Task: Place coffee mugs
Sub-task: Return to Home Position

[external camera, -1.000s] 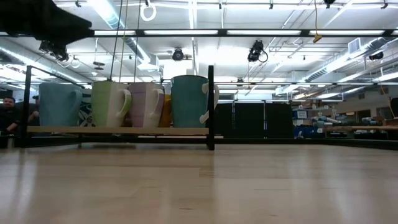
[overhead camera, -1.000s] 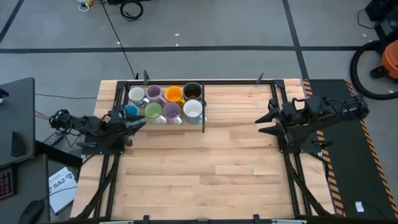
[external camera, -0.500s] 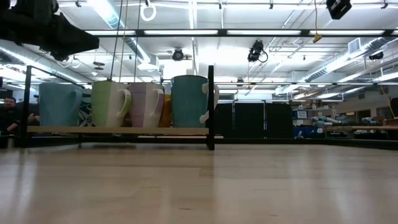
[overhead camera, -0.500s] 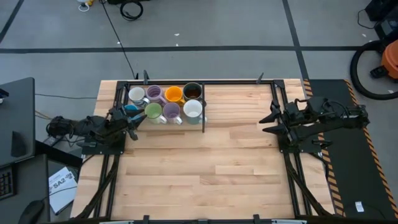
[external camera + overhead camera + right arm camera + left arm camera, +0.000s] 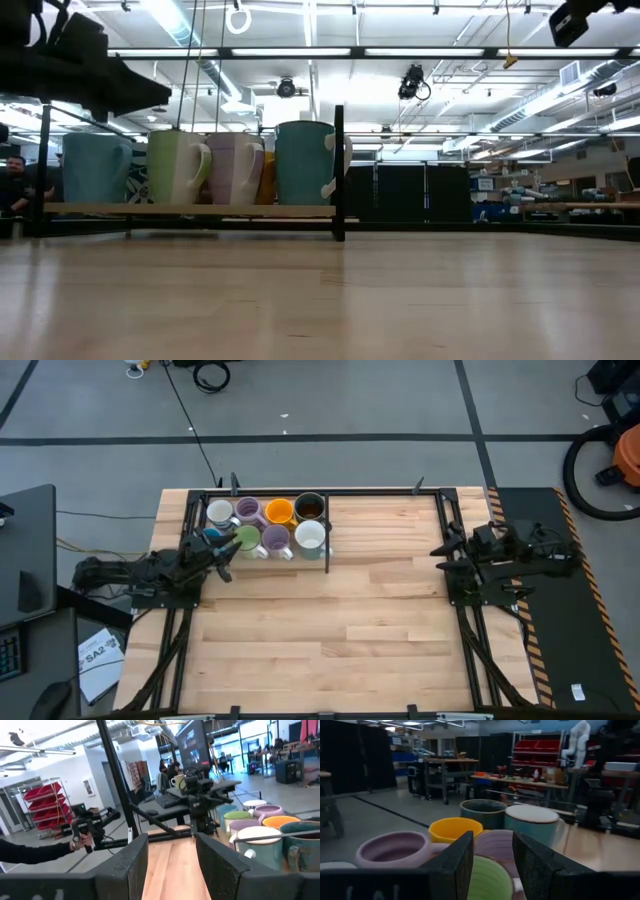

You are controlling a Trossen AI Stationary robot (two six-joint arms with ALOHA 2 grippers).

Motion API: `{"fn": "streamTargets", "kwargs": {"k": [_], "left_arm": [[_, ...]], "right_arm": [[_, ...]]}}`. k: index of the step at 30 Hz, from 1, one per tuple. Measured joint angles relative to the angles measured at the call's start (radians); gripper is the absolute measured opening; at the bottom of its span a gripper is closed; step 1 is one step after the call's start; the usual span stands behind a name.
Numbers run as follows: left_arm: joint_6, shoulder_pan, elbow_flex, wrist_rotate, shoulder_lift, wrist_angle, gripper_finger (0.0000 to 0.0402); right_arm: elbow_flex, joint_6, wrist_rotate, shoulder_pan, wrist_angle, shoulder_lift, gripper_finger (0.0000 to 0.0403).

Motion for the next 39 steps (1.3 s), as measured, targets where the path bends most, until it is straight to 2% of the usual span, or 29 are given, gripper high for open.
{"fn": "streamTargets", "kwargs": {"k": [4,9,16,19,31,39], "left_arm": [[-0.005,0.048,-0.029,0.028,0.001,0.037,0.0144],[-0.017,0.11,-0.029,0.121,0.001,0.037,0.0144],[-0.04,0.174,-0.029,0.367,0.002,0.023,0.0144],[-0.053,0.188,-0.03,0.422,0.002,0.018,0.0144],[-0.054,0.195,-0.03,0.435,0.002,0.01,0.0144],[-0.054,0.195,-0.03,0.434,0.002,0.007,0.0144]], "right_arm": [[-0.028,-0.004,0.0,0.0,-0.013,-0.062,0.0172],[-0.035,0.005,0.0,0.0,-0.032,-0.048,0.0172],[-0.061,0.005,0.001,0.0,-0.032,-0.06,0.0172],[-0.093,0.005,0.001,0.0,0.002,-0.06,0.0172],[-0.293,0.005,0.001,0.0,0.198,-0.06,0.0172],[-0.375,0.005,0.005,0.0,0.286,-0.06,0.0172]]}}
